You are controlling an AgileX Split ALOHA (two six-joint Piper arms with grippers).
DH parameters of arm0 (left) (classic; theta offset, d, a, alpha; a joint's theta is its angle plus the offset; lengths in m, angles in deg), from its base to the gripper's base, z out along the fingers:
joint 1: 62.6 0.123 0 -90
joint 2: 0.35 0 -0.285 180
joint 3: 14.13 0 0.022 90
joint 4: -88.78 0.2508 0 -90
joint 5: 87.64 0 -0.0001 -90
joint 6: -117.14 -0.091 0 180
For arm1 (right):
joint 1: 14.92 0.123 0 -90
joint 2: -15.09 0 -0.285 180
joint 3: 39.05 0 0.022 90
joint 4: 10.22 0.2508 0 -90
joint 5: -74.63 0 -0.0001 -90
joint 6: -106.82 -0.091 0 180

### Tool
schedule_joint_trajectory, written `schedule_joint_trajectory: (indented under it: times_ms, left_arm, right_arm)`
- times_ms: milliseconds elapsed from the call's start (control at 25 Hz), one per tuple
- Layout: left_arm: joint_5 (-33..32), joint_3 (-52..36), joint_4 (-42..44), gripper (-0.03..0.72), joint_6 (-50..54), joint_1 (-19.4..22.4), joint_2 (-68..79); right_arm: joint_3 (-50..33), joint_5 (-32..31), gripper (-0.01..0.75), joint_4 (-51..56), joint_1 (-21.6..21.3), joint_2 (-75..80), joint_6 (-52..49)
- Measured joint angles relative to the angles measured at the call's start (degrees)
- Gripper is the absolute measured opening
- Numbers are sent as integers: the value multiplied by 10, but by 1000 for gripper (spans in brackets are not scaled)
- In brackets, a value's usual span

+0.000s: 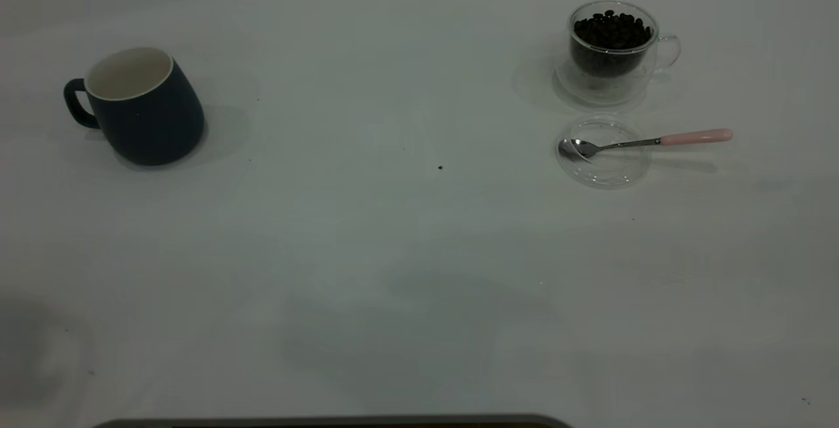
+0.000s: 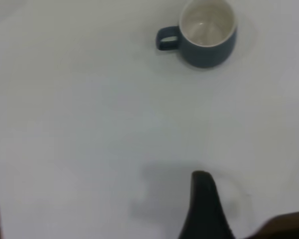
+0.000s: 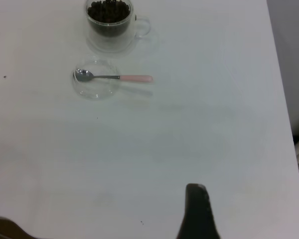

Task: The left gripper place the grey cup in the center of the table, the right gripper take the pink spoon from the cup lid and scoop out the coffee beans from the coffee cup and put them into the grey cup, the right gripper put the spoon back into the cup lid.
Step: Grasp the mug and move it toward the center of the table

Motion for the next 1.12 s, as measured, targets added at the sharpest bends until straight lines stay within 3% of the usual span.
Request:
schedule_joint_trajectory:
  times_ms: [520, 840, 1120]
  left_arm:
    - [28, 229, 64, 586, -186, 0, 364]
    - [-16, 251, 184, 586, -282, 0, 461]
    - [38, 251, 240, 586, -383, 0, 538]
  right_arm:
    - [0, 0, 591, 0, 0, 0, 0]
    - [0, 0, 591, 0, 0, 0, 0]
    - [0, 0, 591, 0, 0, 0, 0]
